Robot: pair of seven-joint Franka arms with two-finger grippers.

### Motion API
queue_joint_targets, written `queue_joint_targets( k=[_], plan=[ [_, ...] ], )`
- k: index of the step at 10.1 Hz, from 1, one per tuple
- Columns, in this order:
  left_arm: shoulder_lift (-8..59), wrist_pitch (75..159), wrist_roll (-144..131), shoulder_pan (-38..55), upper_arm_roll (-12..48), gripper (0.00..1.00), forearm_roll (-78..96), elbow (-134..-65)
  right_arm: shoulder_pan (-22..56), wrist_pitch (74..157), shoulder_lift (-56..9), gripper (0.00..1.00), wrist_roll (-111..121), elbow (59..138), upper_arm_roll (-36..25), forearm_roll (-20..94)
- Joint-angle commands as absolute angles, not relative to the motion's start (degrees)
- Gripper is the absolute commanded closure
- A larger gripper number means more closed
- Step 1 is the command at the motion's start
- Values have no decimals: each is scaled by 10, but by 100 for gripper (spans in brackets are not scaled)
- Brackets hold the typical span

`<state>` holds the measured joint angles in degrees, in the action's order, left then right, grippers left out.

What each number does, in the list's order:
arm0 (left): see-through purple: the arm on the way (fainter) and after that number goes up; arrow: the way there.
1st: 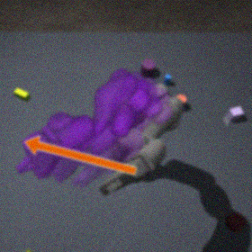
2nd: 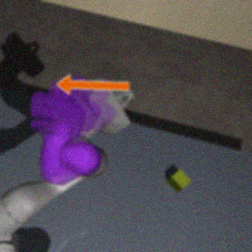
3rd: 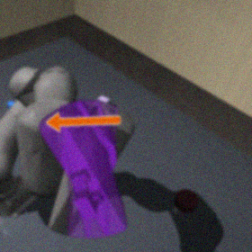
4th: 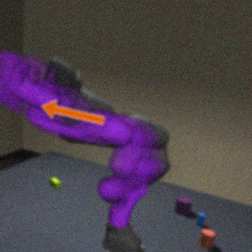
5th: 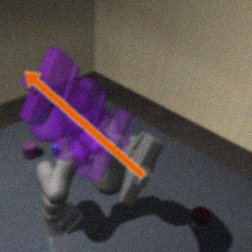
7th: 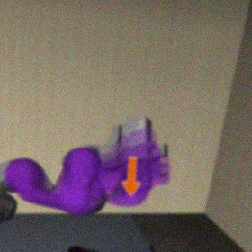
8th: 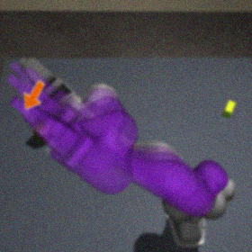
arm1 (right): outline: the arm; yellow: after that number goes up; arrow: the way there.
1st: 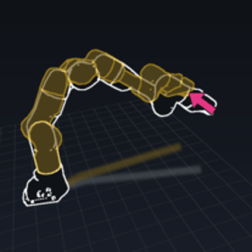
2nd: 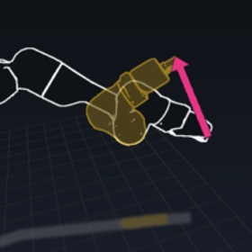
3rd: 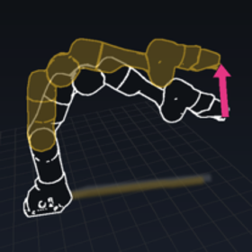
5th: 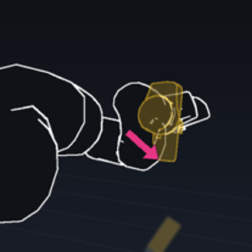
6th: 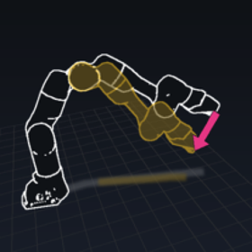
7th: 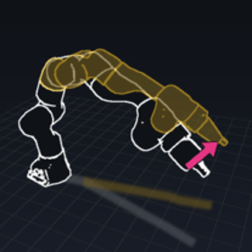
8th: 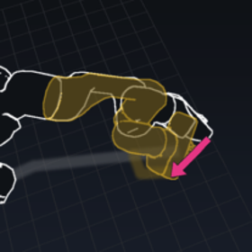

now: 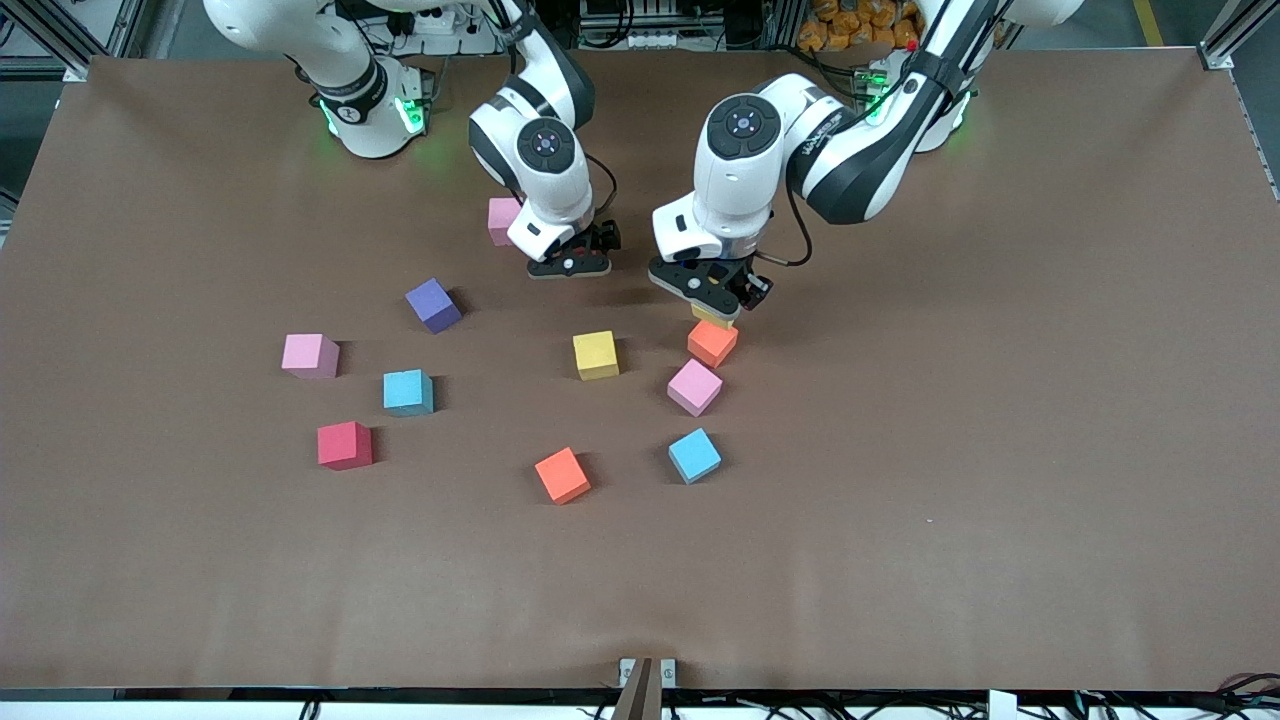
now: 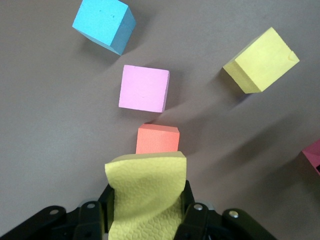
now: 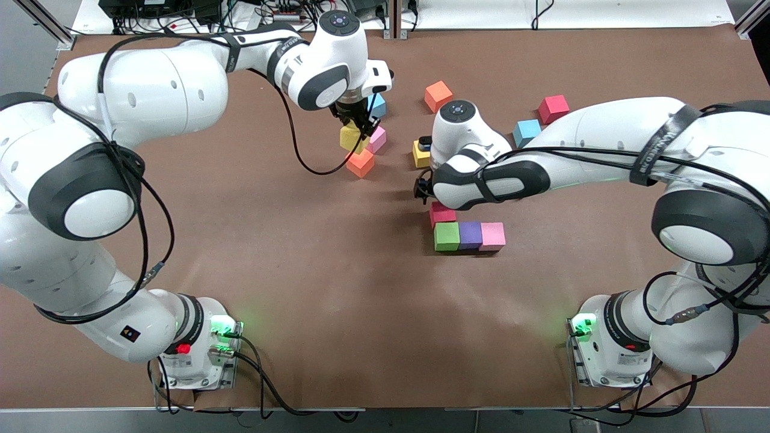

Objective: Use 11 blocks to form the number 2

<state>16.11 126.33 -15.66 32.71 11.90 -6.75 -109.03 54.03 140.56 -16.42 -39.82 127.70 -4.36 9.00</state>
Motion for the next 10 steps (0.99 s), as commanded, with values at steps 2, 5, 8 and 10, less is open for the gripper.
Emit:
queue_joint_targets(
  k=[2, 5, 8, 10],
  plan=[
    [160, 1244, -175, 323, 122, 95, -53, -1082, 477, 1377, -141, 0, -393, 1260, -49, 94],
    [194, 1244, -271, 329, 123, 95, -25, -1044, 359, 1326, -148, 0, -312, 1215, -49, 92],
    [243, 1244, -445, 352, 123, 95, -17, -983, 252, 1298, -173, 0, -207, 1168, -49, 92],
    [274, 1244, -512, 369, 123, 95, -18, -944, 188, 1298, -203, 0, -140, 1134, -49, 92]
  ],
)
